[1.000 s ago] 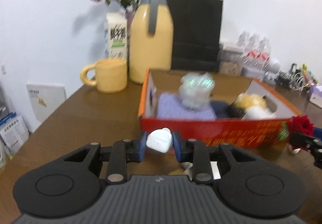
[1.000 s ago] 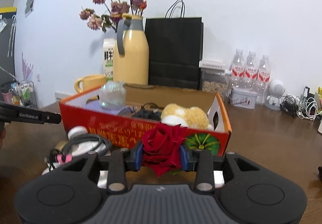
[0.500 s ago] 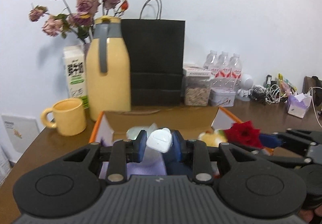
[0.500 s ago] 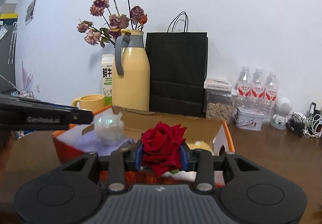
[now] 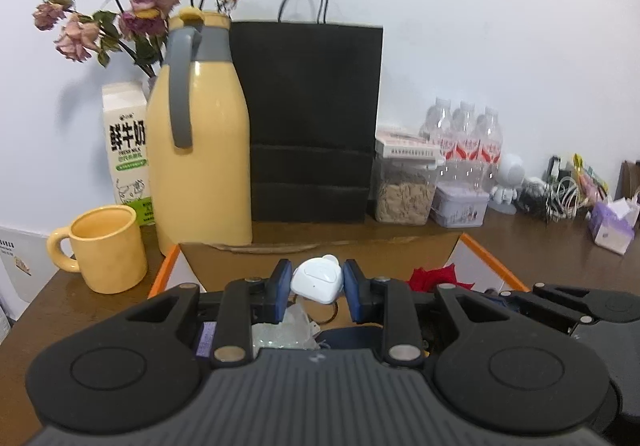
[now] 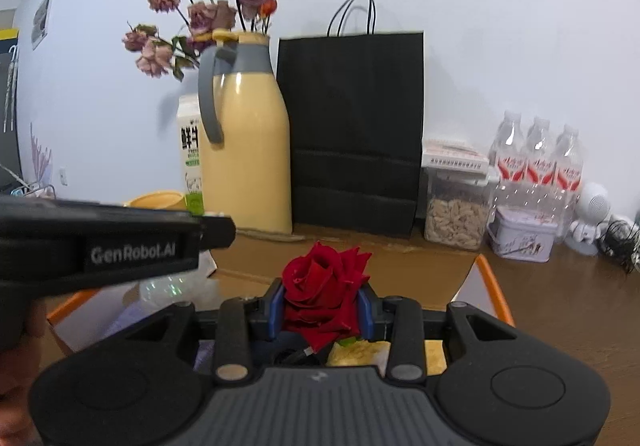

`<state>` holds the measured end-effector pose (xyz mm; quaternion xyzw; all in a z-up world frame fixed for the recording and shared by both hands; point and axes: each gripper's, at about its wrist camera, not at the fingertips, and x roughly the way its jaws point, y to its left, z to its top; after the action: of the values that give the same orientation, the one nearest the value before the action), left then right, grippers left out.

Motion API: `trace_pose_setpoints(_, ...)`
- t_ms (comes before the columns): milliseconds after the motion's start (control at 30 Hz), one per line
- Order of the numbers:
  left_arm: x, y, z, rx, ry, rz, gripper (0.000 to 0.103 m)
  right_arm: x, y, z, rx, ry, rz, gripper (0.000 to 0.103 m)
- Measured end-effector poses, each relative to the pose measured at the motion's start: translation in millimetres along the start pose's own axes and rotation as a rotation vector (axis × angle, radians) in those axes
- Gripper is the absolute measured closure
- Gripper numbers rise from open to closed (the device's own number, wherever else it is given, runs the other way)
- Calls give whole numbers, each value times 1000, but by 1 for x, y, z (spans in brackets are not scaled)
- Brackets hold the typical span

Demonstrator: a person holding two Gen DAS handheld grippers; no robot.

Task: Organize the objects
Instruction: 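Carry the red rose and white piece into the cardboard box and release both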

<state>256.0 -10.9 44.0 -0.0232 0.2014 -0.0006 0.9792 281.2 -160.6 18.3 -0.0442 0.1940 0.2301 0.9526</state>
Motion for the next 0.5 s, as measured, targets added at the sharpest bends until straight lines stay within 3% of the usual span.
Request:
trace_pose_setpoints(167,8,2,-5,2,29,13,72,8,-4,-6,5,36,5,67)
trace_pose_setpoints(267,8,4,-5,-1,31,21,54,8,-4,-8,3,49,0,62)
trace_pose_setpoints(300,8,4,-5,-3,31,26,40,6,-4,-9,3,49,-3,59)
trace_pose_setpoints(333,6,5,-5,-4,26,31,23,5,-5,-9,4,51,-2,47)
trace_pose_setpoints(367,5,5,-5,-6,18,36,15,4,-5,-9,7,51,-7,32)
trace_pose_setpoints(400,4,5,-4,-10,7,41,0,2,-6,-9,8,48,-14,23)
trace_pose_setpoints(433,2,5,-4,-14,-8,48,0,1,-6,-10,7,44,-18,8)
trace_pose_setpoints(467,1,5,-3,-15,-12,54,0,0,-7,-10,9,39,-21,1)
trace_pose_setpoints(500,1,5,-2,-16,-11,56,0,-2,-8,-10,13,34,-23,0)
